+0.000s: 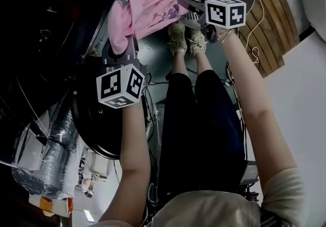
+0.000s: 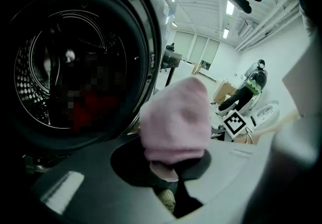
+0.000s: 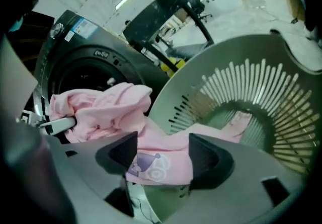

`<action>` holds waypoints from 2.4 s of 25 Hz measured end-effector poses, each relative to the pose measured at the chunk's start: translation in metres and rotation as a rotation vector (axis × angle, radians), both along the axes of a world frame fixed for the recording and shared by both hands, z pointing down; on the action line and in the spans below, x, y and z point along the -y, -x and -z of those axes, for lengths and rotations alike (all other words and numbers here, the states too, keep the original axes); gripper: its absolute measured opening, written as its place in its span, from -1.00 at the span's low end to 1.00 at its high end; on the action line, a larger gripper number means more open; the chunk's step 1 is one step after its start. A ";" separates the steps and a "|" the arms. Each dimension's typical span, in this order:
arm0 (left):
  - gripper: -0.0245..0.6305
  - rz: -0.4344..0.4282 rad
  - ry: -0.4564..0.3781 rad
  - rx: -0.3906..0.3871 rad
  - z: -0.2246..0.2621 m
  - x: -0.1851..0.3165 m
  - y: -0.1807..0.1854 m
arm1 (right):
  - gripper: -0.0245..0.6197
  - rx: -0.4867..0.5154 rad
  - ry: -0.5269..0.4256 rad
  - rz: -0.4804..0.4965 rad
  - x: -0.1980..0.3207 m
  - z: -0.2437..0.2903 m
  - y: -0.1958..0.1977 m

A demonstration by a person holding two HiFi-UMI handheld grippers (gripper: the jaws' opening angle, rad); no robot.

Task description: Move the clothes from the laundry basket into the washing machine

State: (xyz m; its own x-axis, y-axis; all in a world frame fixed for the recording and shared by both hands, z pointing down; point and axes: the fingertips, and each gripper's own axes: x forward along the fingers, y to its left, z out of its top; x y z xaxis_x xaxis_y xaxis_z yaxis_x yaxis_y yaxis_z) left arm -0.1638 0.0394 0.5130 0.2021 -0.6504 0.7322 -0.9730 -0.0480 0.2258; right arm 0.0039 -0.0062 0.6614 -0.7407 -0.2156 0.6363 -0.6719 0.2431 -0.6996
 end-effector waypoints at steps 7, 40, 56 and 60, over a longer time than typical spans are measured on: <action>-0.72 0.050 -0.006 0.000 -0.005 0.004 0.005 | 0.05 0.051 0.341 0.257 -0.071 -0.051 0.039; 0.25 -0.647 -0.289 -0.182 0.049 0.046 -0.142 | -0.82 0.251 -0.300 0.102 0.026 0.227 0.012; -0.51 -0.578 -0.348 0.055 0.031 0.072 -0.147 | -0.82 0.391 -0.278 0.115 0.013 0.253 0.042; -0.63 -0.519 -0.313 0.167 0.029 0.067 -0.122 | -0.82 0.379 -0.320 0.085 0.014 0.248 0.049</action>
